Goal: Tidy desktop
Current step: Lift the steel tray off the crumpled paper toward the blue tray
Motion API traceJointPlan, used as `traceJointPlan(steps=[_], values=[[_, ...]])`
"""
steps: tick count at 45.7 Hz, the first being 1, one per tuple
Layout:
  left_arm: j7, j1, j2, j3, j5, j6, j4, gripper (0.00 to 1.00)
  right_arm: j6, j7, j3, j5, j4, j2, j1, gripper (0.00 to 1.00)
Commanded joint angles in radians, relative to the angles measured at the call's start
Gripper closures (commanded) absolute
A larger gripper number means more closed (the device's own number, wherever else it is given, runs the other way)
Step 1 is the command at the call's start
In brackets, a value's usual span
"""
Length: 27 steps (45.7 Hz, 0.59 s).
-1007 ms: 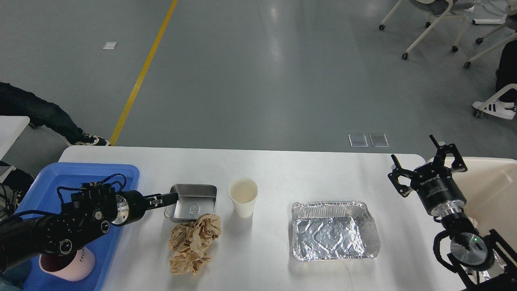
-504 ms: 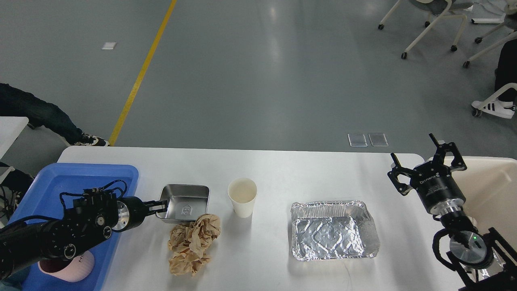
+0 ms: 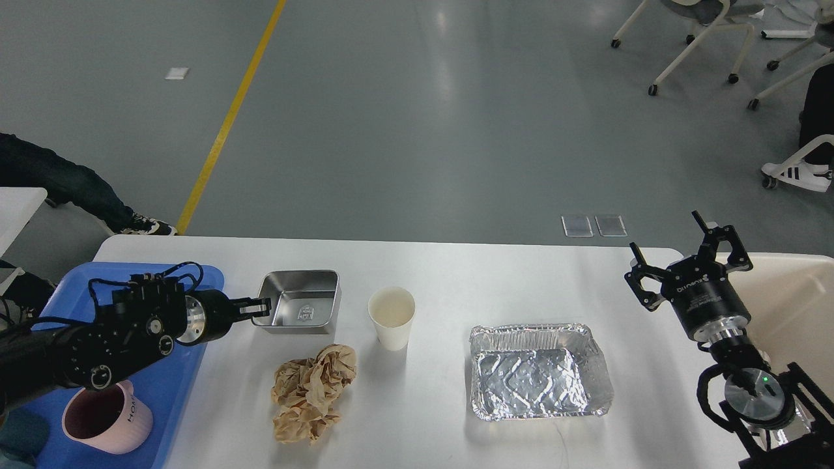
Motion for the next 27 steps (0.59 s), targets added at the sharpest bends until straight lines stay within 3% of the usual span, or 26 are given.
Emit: traceJointPlan(steps=[1, 11, 27], values=[[0.011, -0.093, 0.113, 0.003, 0.000, -0.023, -0.120, 1.00, 0.000, 0.001, 0.000, 0.000, 0.000, 0.000, 0.000, 0.00], [0.011, -0.258, 0.296, 0.003, 0.000, -0.118, -0.281, 1.00, -0.005, -0.001, 0.000, 0.000, 0.006, 0.000, 0.000, 0.00], [0.013, -0.219, 0.431, 0.007, -0.002, -0.122, -0.271, 1.00, -0.005, -0.001, 0.000, 0.000, 0.009, -0.002, -0.003, 0.00]])
